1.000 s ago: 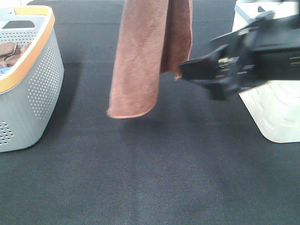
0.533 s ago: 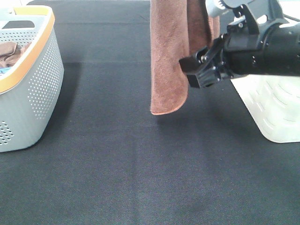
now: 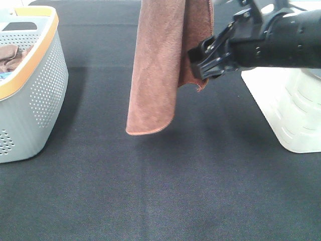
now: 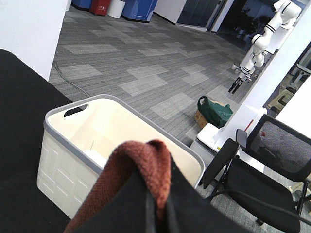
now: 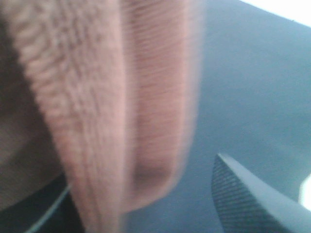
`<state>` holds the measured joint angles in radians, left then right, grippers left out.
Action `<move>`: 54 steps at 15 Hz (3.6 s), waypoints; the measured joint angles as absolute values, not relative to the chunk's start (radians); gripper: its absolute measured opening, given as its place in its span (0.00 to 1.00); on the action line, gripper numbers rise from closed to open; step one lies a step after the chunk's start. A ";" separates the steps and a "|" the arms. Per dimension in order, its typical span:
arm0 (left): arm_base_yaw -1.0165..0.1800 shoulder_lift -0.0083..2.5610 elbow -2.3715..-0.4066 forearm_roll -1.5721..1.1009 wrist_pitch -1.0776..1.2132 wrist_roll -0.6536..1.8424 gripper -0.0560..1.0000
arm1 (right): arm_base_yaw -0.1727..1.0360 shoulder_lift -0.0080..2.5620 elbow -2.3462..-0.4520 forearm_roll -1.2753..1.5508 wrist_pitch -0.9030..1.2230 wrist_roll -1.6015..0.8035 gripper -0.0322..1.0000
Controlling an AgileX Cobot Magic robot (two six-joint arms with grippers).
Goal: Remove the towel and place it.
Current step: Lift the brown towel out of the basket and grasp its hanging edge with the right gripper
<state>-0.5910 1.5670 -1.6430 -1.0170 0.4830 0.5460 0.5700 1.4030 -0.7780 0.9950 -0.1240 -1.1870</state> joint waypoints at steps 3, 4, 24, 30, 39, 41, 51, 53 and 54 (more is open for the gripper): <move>-0.591 1.567 -1.643 -1.017 0.483 0.546 0.05 | 0.570 1.423 -0.781 0.996 -0.108 -1.162 0.32; -0.591 1.567 -1.643 -1.016 0.482 0.546 0.05 | 0.570 1.423 -0.782 0.996 -0.108 -1.162 0.17; -0.318 1.748 -1.643 -0.290 0.417 0.116 0.05 | 0.570 1.610 -1.132 1.028 -0.344 -1.379 0.03; -0.337 1.669 -1.643 -0.449 0.381 0.123 0.05 | 0.570 1.640 -1.132 1.120 -0.184 -1.380 0.03; -0.509 1.576 -1.643 -0.497 0.365 0.217 0.05 | 0.570 1.667 -1.132 1.123 0.029 -1.307 0.40; -0.509 1.576 -1.643 -0.496 0.362 0.222 0.05 | 0.570 1.667 -1.132 1.123 0.040 -1.295 0.42; -0.509 1.576 -1.643 -0.497 0.315 0.226 0.05 | 0.570 1.667 -1.132 1.122 0.319 -1.230 0.52; -0.509 1.576 -1.643 -0.497 0.311 0.226 0.05 | 0.570 1.667 -1.132 1.122 0.333 -1.204 0.50; -0.509 1.576 -1.643 -0.497 0.309 0.226 0.05 | 0.570 1.667 -1.132 1.122 0.333 -1.196 0.48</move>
